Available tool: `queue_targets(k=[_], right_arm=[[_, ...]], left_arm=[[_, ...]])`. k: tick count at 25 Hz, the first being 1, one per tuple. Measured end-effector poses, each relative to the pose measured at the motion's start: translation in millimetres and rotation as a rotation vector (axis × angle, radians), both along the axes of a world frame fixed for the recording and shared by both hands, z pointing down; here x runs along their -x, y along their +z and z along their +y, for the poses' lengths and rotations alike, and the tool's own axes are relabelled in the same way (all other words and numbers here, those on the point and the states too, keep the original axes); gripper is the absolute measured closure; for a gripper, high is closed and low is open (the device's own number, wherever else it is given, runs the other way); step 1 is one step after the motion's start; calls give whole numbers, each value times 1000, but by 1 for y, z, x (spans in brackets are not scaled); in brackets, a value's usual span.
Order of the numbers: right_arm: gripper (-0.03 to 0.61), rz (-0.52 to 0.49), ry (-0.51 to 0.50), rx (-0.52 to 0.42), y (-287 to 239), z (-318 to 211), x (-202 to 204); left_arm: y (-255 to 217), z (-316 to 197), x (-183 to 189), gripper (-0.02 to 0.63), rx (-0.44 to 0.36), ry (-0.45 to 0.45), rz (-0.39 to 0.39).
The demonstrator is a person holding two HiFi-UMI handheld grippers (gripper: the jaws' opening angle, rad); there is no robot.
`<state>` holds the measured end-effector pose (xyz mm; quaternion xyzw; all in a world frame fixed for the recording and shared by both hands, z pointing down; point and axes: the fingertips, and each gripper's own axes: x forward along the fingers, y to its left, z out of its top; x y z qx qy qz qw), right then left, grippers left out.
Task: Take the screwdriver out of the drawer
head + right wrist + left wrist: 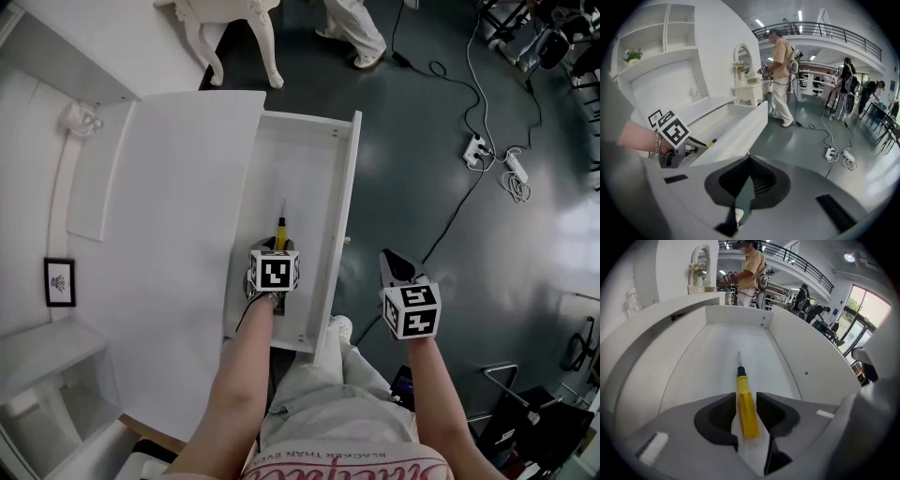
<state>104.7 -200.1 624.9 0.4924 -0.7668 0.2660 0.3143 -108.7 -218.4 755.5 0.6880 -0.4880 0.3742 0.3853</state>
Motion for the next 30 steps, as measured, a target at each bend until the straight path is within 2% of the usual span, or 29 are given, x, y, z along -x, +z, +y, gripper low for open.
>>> queue_targets(k=[5, 8, 10, 16, 30], right_arm=[[572, 5, 9, 17, 6, 3, -5], [572, 6, 11, 24, 9, 4, -5], [572, 4, 7, 25, 10, 4, -2], [572, 9, -6, 12, 4, 0, 2], [572, 37, -32, -55, -29, -5, 17]], left_arm=[[5, 1, 3, 492, -3, -35, -50], [5, 1, 4, 494, 4, -38, -43], [7, 0, 7, 521, 10, -40, -35], [4, 0, 8, 525, 21, -35, -10], [-44, -3, 8, 525, -91, -81, 77]])
